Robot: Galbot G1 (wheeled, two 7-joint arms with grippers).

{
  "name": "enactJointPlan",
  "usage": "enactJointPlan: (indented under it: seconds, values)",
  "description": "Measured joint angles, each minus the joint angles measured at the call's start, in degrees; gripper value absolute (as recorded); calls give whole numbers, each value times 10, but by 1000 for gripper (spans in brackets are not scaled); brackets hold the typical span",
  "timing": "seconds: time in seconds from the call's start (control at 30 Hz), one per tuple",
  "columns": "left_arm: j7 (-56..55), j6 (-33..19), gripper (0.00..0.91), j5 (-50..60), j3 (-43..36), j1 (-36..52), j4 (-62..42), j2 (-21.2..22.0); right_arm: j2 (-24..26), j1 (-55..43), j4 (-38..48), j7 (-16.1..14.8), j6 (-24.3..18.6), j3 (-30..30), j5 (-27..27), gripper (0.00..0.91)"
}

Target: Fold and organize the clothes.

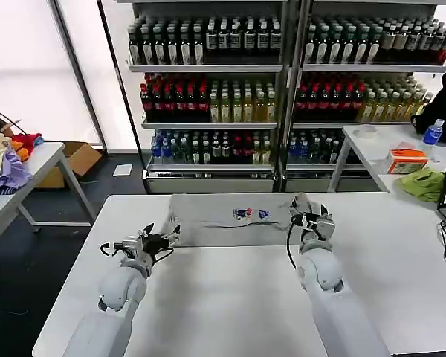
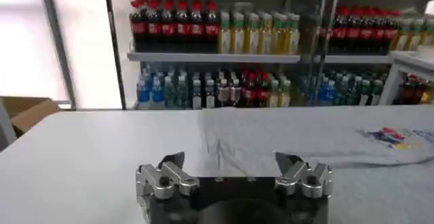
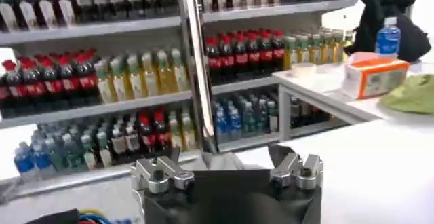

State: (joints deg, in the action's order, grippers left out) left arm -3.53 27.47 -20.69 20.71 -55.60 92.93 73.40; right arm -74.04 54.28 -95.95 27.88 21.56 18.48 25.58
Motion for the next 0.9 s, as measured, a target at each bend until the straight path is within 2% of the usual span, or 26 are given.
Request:
enactJointPlan:
  seconds: [0.3,0.63,0.9]
  values:
    - [-4,12,907,-2,3,-3,5,-5,17,25,-19,10,27,7,-1,907]
    - [1,26,907,-3,5,-3,3,-6,16,31,-14,39,71,11,15,907]
    - [1,33,907,-5,5,7,-9,-5,9,30,-3,42,87,8,20,907]
